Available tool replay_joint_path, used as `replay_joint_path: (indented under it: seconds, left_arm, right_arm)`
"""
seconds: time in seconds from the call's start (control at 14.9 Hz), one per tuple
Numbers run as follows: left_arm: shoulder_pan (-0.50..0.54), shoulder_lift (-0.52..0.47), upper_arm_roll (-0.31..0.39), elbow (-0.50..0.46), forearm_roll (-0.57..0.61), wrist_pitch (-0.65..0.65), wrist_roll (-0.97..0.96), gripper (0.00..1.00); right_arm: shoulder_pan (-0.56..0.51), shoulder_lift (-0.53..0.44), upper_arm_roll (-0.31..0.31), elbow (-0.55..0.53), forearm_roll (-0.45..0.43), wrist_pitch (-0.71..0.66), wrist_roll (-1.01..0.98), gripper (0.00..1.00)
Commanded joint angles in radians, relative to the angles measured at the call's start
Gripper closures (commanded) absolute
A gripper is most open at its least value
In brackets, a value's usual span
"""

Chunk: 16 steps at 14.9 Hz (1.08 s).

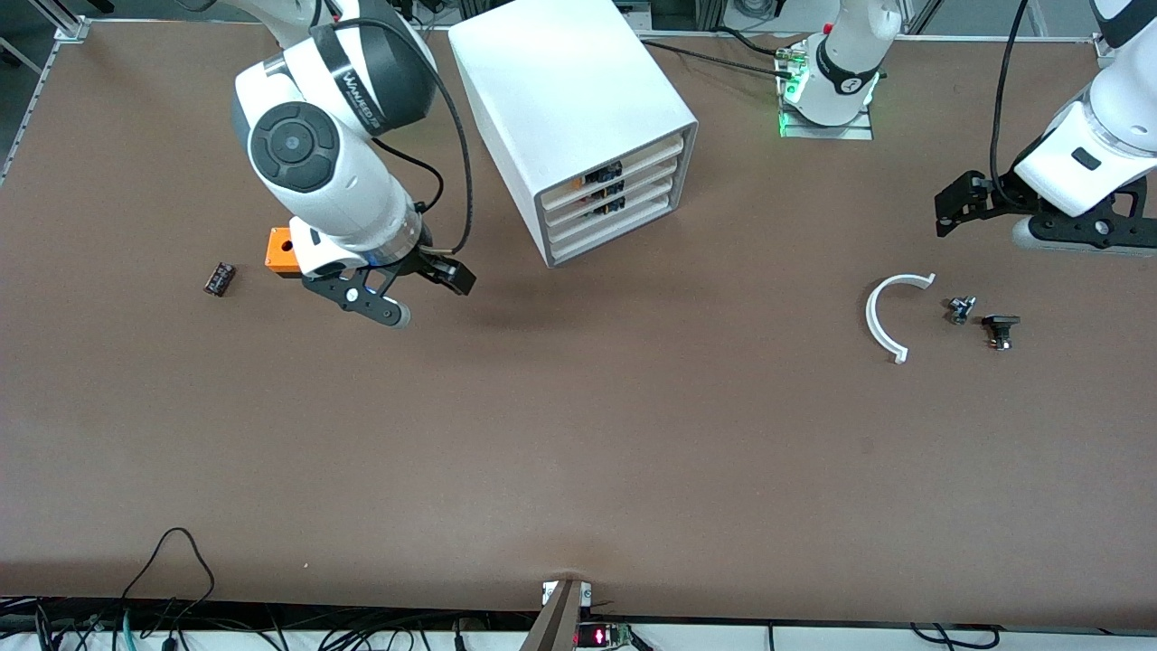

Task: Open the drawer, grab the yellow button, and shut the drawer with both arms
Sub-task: 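Move the right gripper toward the front of the white cabinet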

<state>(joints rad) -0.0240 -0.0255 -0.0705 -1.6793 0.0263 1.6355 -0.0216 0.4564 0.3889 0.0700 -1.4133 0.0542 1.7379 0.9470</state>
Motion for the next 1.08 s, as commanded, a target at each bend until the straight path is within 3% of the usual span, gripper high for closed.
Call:
replay_joint_path:
  seconds: [0.0, 0.81, 1.01]
  left_arm:
    - [0.006, -0.007, -0.003, 0.012, -0.013, -0.025, 0.008, 0.01]
    - [0.026, 0.004, 0.005, 0.036, -0.017, -0.092, 0.017, 0.01]
    - [0.001, 0.016, -0.012, 0.036, -0.11, -0.195, 0.017, 0.01]
  right_arm:
    - [0.018, 0.047, -0.004, 0.072, 0.012, -0.002, 0.038, 0.0]
    - [0.047, 0.09, -0.004, 0.115, 0.012, 0.051, 0.065, 0.0]
    - [0.053, 0.102, -0.004, 0.14, 0.012, 0.046, 0.099, 0.0]
